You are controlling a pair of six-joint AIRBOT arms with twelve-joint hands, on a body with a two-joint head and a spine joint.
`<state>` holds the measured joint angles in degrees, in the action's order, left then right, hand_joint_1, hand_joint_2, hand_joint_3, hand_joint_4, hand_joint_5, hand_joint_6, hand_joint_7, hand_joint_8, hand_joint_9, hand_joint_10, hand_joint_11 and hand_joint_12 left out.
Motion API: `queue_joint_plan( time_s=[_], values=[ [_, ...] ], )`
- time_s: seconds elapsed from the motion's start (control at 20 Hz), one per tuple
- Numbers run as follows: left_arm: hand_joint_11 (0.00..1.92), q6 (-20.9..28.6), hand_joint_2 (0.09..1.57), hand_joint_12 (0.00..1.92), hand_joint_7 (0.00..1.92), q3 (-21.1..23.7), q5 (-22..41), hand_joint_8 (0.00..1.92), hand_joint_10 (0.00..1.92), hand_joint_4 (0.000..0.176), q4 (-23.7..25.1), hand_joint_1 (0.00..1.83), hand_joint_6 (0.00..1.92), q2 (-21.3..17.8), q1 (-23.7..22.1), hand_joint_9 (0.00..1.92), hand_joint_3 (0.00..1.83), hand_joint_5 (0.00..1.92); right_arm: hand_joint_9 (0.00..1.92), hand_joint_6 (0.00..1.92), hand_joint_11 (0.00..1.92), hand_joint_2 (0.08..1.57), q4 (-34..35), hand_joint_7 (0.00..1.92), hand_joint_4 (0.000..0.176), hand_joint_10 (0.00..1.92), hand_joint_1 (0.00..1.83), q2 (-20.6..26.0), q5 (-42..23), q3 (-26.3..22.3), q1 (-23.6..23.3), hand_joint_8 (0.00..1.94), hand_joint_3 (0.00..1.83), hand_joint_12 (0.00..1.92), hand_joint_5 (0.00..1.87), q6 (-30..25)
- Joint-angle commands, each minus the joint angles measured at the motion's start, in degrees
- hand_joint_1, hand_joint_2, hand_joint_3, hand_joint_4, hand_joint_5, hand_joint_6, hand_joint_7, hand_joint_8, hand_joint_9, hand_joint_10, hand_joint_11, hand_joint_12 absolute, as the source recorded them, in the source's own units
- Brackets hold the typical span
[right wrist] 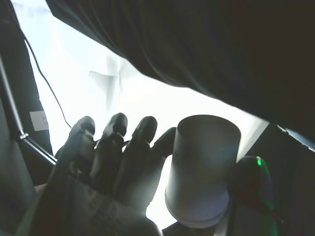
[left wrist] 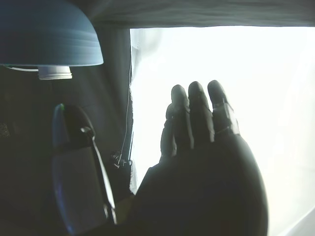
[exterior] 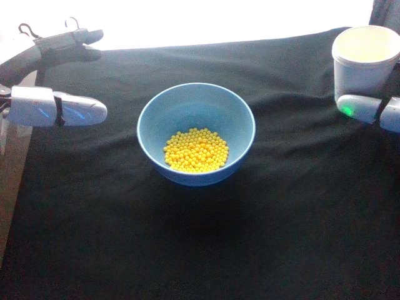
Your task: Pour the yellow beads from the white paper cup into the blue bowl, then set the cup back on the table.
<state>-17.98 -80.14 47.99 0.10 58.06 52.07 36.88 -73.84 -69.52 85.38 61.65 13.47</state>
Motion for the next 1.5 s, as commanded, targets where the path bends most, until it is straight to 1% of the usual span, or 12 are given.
queue_joint_plan(
  time_s=[0.0,0.35,0.6,0.75,0.8,0.85,0.95,1.1,1.2,1.25,1.4,1.45],
  values=[
    [0.00,0.6,0.86,0.41,0.42,0.2,6.9,0.00,0.00,0.006,-1.8,0.77,0.00,0.2,-0.4,0.29,0.00,0.23,0.42,0.94,0.00,1.11,-0.3,0.76,0.000,0.00,1.16,0.1,-6.7,0.7,-0.6,0.00,0.00,0.48,1.00,-0.9],
    [0.00,0.6,0.86,0.48,0.41,0.2,6.9,0.00,0.00,0.000,-1.7,0.78,0.00,0.3,-0.3,0.31,0.00,0.22,0.27,1.03,0.00,1.14,0.6,0.59,0.000,0.00,1.14,-0.8,-3.9,1.9,-0.6,0.01,0.00,0.02,0.94,-0.9],
    [0.00,0.6,0.86,0.48,0.41,0.2,7.0,0.00,0.00,0.000,-1.7,0.79,0.00,0.4,-0.2,0.31,0.00,0.22,0.28,1.04,0.01,1.14,0.9,0.61,0.000,0.01,1.11,-1.8,-1.2,3.1,-0.6,0.01,0.00,0.01,0.94,-0.9],
    [0.00,0.6,0.87,0.41,0.39,0.2,7.0,0.00,0.00,0.010,-1.7,0.79,0.00,0.4,-0.1,0.29,0.00,0.22,0.40,0.86,0.00,1.09,1.0,0.83,0.000,0.02,1.17,-2.2,0.3,3.6,-0.5,0.03,0.00,0.32,1.05,-0.9],
    [0.00,0.6,0.87,0.43,0.40,0.2,7.0,0.00,0.00,0.000,-1.7,0.79,0.00,0.4,-0.1,0.30,0.00,0.22,0.45,0.93,0.00,1.13,1.0,0.78,0.000,0.03,1.22,-2.3,0.7,3.8,-0.5,0.91,0.00,0.47,1.06,-0.9],
    [0.00,0.6,0.86,0.46,0.41,0.2,7.1,0.00,0.00,0.002,-1.7,0.78,0.00,0.4,-0.1,0.30,0.00,0.22,0.56,0.92,0.00,1.14,1.0,0.78,0.000,0.07,1.23,-2.4,0.8,3.8,-0.5,1.10,0.00,0.73,1.08,-0.9],
    [0.00,0.6,0.86,0.48,0.41,0.2,7.1,0.00,0.00,0.000,-1.7,0.79,0.00,0.4,-0.1,0.31,0.00,0.23,0.74,0.75,0.00,1.11,1.0,0.82,0.000,0.19,1.25,-2.5,1.2,3.9,-0.4,1.15,0.00,1.26,1.16,-0.9],
    [0.00,0.6,0.86,0.46,0.42,0.2,7.1,0.00,0.00,0.000,-1.7,0.80,0.00,0.4,-0.1,0.32,0.00,0.23,0.55,0.62,0.00,1.10,1.0,0.82,0.000,0.53,1.25,-2.6,1.8,4.1,-0.3,1.15,0.00,1.34,1.21,-0.9],
    [0.00,0.6,0.85,0.40,0.42,0.2,7.1,0.00,0.00,0.000,-1.7,0.80,0.00,0.5,-0.1,0.32,0.00,0.22,0.54,0.50,0.00,1.01,1.0,0.94,0.000,0.39,1.20,-2.6,1.8,4.1,-0.3,0.28,0.00,1.04,1.25,-0.9],
    [0.00,0.6,0.85,0.40,0.42,0.2,7.1,0.00,0.00,0.000,-1.6,0.79,0.00,0.5,-0.1,0.31,0.00,0.22,0.43,0.15,0.00,0.87,0.9,0.89,0.000,0.07,1.09,-2.6,1.8,4.1,-0.3,0.02,0.00,0.36,1.06,-0.9],
    [0.00,0.6,0.85,0.49,0.41,0.1,7.1,0.00,0.00,0.000,-1.6,0.77,0.00,0.5,0.0,0.31,0.00,0.22,0.16,0.01,0.00,0.72,0.5,0.62,0.000,0.00,1.00,-2.6,1.8,4.1,-0.3,0.00,0.00,0.01,0.91,-0.9],
    [0.00,0.6,0.84,0.52,0.41,0.1,7.1,0.00,0.00,0.000,-1.6,0.78,0.00,0.5,0.0,0.31,0.00,0.22,0.07,0.00,0.00,0.65,0.4,0.50,0.016,0.00,0.93,-2.6,1.8,4.1,-0.3,0.00,0.00,0.00,0.76,-0.9]
  ],
)
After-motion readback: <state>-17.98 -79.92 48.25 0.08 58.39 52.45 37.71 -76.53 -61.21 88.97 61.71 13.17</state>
